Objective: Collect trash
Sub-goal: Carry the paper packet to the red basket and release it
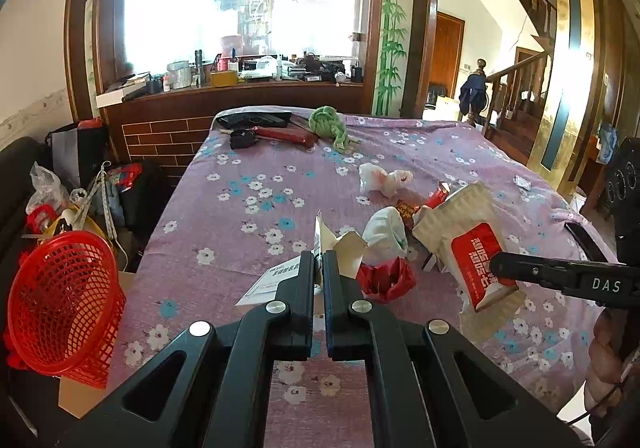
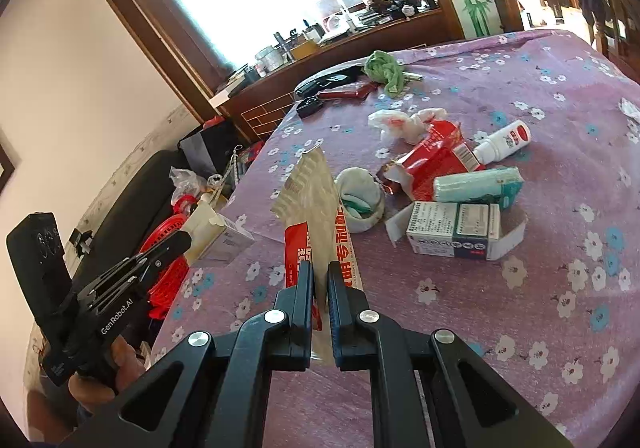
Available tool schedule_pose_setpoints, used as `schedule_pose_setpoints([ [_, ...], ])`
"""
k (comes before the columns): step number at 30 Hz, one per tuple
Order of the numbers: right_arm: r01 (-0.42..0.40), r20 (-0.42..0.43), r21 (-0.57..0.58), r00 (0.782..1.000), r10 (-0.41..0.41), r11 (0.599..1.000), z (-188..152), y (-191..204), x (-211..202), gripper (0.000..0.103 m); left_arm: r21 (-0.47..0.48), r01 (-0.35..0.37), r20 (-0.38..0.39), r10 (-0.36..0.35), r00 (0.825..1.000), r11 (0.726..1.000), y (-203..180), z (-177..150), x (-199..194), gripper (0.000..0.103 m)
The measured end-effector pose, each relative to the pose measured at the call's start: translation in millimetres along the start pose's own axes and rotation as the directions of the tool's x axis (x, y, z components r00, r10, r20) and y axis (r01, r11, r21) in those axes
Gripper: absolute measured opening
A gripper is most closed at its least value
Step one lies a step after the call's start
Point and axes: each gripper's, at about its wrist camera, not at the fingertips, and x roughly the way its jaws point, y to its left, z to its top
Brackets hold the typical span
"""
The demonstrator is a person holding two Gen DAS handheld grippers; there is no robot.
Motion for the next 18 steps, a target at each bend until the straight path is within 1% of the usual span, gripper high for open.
schedule_pose_setpoints([
  [18,-0.018,-0.038,-0.054,0.999,0.016,0.998,4,23,20,0.008,-0.025,-0.024,0.012,0.025,1.0,0.999,19,2,-6,0.004],
])
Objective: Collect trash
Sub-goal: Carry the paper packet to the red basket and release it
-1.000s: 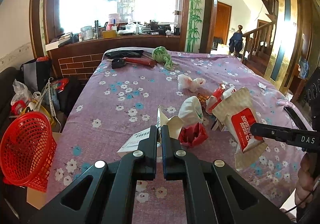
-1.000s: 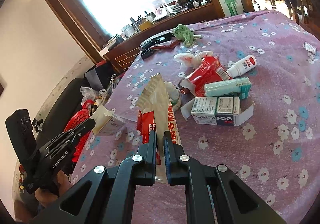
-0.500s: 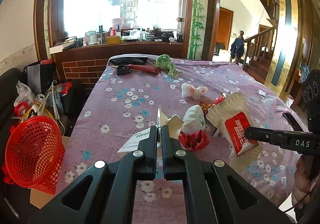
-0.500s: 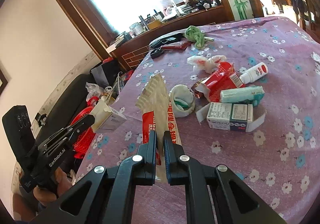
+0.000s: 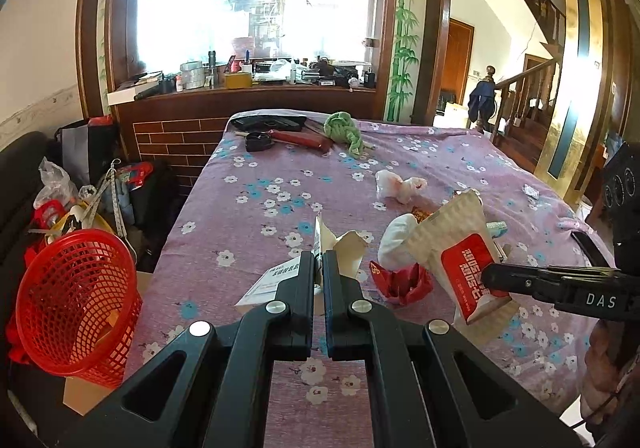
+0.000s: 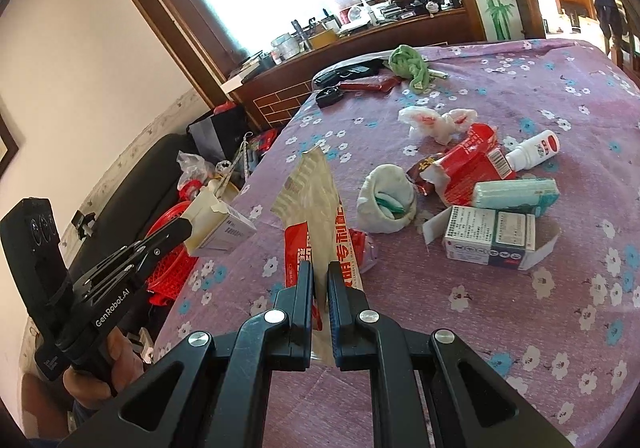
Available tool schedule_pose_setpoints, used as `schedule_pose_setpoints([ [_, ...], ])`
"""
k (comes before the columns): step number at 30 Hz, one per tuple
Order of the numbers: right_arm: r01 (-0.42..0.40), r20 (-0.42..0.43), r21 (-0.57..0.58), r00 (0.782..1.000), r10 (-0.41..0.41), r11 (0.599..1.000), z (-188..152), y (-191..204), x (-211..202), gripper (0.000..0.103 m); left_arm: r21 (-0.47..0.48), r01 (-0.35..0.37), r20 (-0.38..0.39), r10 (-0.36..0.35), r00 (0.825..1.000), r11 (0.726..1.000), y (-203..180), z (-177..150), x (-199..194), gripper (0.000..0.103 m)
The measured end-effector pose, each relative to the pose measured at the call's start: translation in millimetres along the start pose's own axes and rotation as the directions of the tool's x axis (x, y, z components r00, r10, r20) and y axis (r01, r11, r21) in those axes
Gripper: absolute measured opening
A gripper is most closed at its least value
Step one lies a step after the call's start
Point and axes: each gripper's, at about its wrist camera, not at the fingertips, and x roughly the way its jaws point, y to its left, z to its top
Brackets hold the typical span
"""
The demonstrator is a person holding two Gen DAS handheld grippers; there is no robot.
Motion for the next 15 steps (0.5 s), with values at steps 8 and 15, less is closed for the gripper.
schedule_pose_setpoints([
  [8,-0.008,-0.017,-0.025,1.0,0.008,1.0,3,12,10,0.008,-0.009,-0.009,0.008,0.009,1.0,1.0,9,1,-3,0.004],
  [15,-0.02,-0.038,-0.053,0.999,0.018,0.998,10,26,21,0.008,-0.018,-0.026,0.033,0.027,0.999,1.0,20,8,-11,0.004],
])
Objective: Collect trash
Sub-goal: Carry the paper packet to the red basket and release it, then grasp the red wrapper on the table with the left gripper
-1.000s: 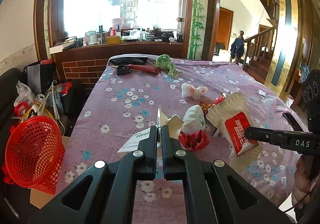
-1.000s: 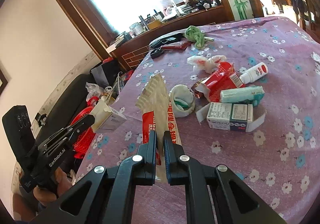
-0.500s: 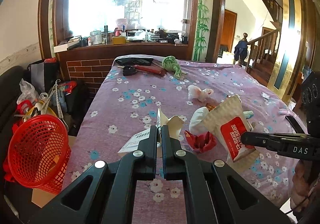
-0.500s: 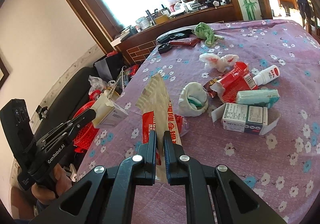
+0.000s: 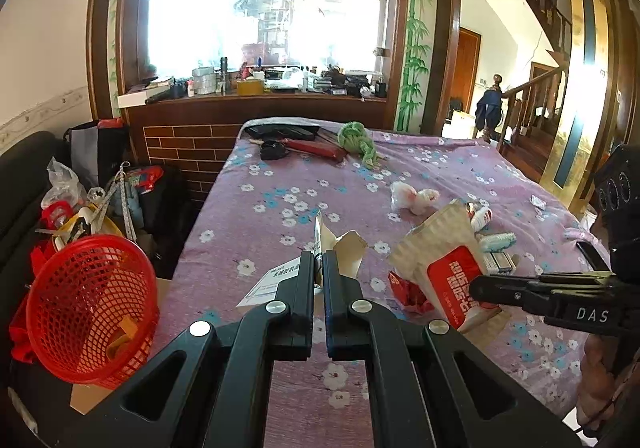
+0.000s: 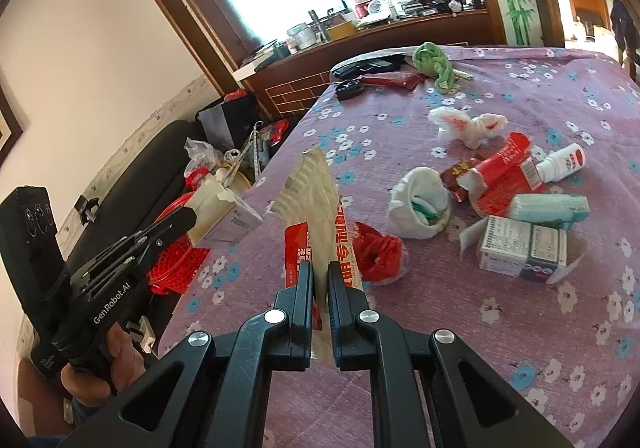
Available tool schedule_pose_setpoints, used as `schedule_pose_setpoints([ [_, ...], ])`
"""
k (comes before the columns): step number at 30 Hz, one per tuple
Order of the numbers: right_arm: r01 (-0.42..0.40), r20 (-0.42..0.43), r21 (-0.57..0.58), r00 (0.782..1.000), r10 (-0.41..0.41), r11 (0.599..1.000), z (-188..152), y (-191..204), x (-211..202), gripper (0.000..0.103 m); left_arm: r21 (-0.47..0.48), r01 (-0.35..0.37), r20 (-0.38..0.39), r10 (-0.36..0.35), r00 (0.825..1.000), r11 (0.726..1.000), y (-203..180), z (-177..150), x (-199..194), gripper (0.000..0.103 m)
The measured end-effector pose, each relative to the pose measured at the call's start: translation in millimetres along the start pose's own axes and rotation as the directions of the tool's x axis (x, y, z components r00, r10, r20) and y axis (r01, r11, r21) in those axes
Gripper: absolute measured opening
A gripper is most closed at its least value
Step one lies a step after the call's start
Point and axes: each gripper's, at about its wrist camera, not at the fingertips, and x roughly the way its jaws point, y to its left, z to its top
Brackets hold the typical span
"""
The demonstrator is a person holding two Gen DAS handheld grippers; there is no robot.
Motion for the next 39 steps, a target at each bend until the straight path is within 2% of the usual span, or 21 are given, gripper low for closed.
schedule_pose_setpoints([
  [7,-0.045,-0.016,-0.062,0.999,0.044,0.997,19,35,13,0.008,-0.04,-0.044,0.071,0.047,0.996,0.998,33,18,-27,0.004],
  [15,-0.119,-0.059,-0.126,0.992,0.113,0.985,45,94,51,0.009,-0.126,-0.151,0.105,0.165,0.981,0.98,100,23,-50,0.004],
  [22,-0.179,-0.118,-0.148,0.98,0.163,0.973,60,144,99,0.009,-0.215,-0.231,0.055,0.248,0.967,0.949,165,6,-51,0.004],
  [28,-0.201,-0.157,-0.158,0.972,0.176,0.967,65,179,143,0.009,-0.268,-0.271,-0.009,0.279,0.96,0.925,208,-12,-37,0.004],
  [38,-0.223,-0.201,-0.14,0.96,0.193,0.965,73,208,208,0.009,-0.31,-0.291,-0.05,0.29,0.956,0.905,237,-31,-21,0.006],
  [39,-0.228,-0.207,-0.141,0.958,0.196,0.963,73,210,212,0.011,-0.312,-0.298,-0.049,0.298,0.953,0.902,238,-32,-21,0.011],
])
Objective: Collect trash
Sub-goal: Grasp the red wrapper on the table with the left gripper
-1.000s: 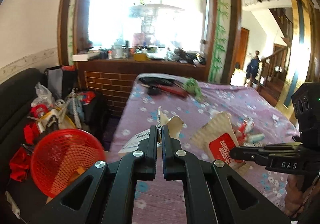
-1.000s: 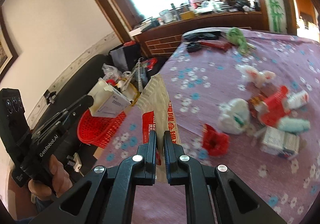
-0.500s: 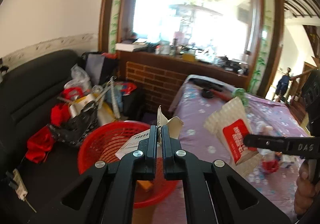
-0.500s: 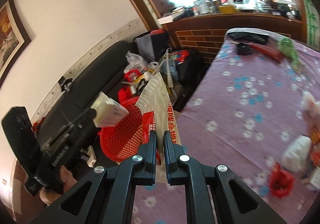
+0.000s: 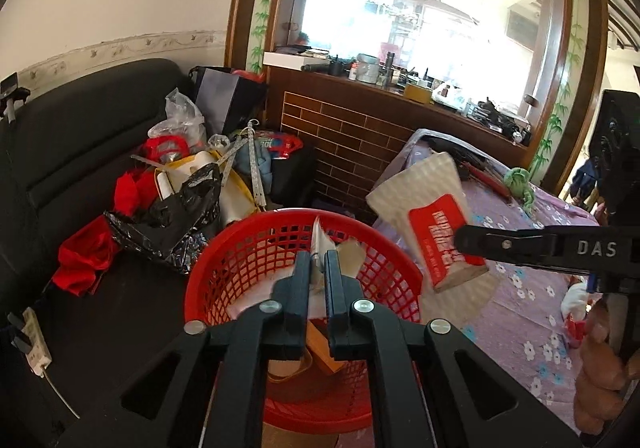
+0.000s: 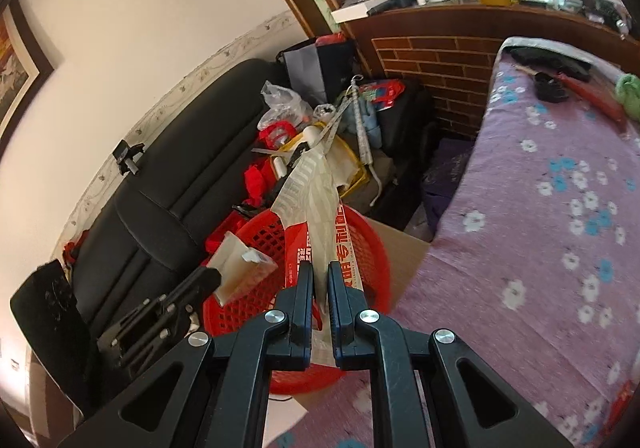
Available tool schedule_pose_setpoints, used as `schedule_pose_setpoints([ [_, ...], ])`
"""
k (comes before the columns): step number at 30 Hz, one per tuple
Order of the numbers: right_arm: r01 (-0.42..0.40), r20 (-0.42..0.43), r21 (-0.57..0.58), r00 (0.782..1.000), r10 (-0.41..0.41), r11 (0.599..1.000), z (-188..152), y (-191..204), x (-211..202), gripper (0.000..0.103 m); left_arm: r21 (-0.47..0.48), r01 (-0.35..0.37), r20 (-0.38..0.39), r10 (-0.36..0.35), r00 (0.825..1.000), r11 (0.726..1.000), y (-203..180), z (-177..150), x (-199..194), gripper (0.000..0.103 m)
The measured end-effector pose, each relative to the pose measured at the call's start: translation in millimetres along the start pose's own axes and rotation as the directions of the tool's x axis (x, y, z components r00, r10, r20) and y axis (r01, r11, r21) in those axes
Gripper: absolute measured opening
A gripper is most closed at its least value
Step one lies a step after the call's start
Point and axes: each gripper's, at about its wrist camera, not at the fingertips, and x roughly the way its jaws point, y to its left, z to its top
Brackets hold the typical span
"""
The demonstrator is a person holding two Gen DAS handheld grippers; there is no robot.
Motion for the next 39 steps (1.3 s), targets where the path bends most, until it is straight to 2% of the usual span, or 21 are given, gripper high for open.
schedule_pose_setpoints([
  [3,0.008,-0.003,0.003,1.0,-0.008,1.0,2,-4,6,0.016,-0.005,-0.003,0.012,0.003,1.0,1.0,0,-1,-2,0.042],
  [10,0.027,0.038,0.007,0.999,-0.027,1.0,-8,-22,-28,0.017,0.0,0.034,0.03,-0.034,0.999,0.999,-12,1,-13,0.043],
  [15,0.044,0.057,0.033,0.997,-0.046,0.998,-29,-42,-62,0.017,0.048,0.09,0.015,-0.091,0.996,0.995,-46,-6,-19,0.05],
  [19,0.082,0.052,0.052,0.995,-0.085,0.995,-52,-61,-85,0.025,0.097,0.14,-0.008,-0.14,0.99,0.985,-80,-14,-19,0.053],
  [22,0.085,0.049,0.092,0.995,-0.09,0.992,-68,-82,-104,0.025,0.13,0.184,-0.041,-0.18,0.983,0.974,-108,-21,-16,0.055],
  [25,0.109,0.063,0.121,0.991,-0.117,0.987,-86,-100,-126,0.027,0.153,0.235,-0.079,-0.226,0.971,0.96,-138,-30,-13,0.06],
  [29,0.127,0.102,0.176,0.984,-0.147,0.976,-110,-129,-163,0.027,0.194,0.289,-0.129,-0.268,0.955,0.937,-175,-42,-8,0.062],
  [33,0.158,0.164,0.249,0.966,-0.202,0.955,-132,-163,-209,0.037,0.228,0.341,-0.19,-0.302,0.934,0.912,-214,-57,-3,0.075],
  [34,0.164,0.178,0.269,0.96,-0.216,0.949,-137,-171,-220,0.04,0.241,0.36,-0.212,-0.313,0.926,0.901,-227,-62,-1,0.075],
  [36,0.184,0.204,0.315,0.945,-0.256,0.931,-149,-190,-243,0.041,0.263,0.383,-0.244,-0.322,0.914,0.886,-246,-69,2,0.078],
  [39,0.198,0.225,0.376,0.928,-0.296,0.905,-162,-215,-270,0.041,0.29,0.41,-0.286,-0.33,0.899,0.865,-273,-80,6,0.087],
])
